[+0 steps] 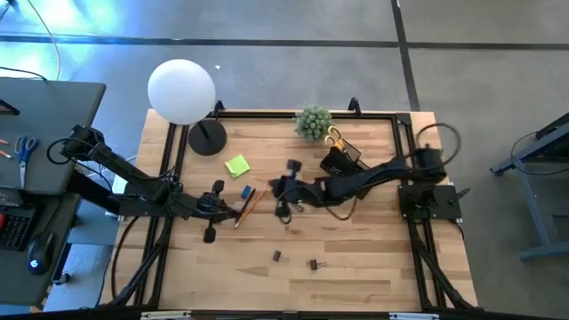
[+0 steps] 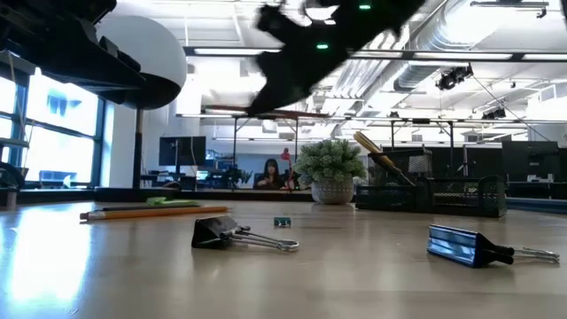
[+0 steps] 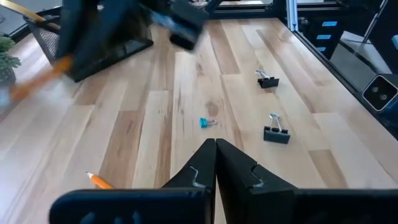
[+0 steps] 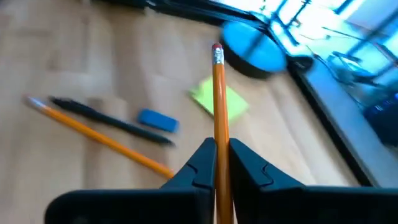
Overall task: Pick and place office supplies into organizer
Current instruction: Put the bottom orange pencil into the desk organizer
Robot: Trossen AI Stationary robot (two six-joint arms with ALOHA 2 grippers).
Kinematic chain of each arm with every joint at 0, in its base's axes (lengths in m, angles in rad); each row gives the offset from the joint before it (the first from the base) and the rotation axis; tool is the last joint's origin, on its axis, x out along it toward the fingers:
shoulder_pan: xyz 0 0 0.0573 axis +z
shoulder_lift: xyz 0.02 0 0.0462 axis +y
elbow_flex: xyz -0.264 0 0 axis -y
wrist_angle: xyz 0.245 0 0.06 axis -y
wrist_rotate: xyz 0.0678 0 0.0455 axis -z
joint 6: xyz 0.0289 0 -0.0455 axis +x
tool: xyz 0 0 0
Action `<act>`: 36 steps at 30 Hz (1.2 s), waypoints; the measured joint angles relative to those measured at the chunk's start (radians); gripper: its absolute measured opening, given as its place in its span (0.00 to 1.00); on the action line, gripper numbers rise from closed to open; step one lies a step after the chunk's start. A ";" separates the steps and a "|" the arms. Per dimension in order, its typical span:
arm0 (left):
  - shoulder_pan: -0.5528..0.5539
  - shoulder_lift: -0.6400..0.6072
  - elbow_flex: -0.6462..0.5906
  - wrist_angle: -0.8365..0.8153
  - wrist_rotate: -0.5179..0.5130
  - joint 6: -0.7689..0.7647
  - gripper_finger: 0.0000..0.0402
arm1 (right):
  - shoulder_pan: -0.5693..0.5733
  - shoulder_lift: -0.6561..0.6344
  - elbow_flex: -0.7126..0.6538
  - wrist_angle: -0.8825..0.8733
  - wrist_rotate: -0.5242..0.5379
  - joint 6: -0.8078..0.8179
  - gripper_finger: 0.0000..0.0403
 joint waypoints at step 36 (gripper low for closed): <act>0.000 0.000 0.000 0.008 -0.035 0.011 0.00 | -0.576 -0.610 -1.066 1.200 -0.402 -0.025 0.04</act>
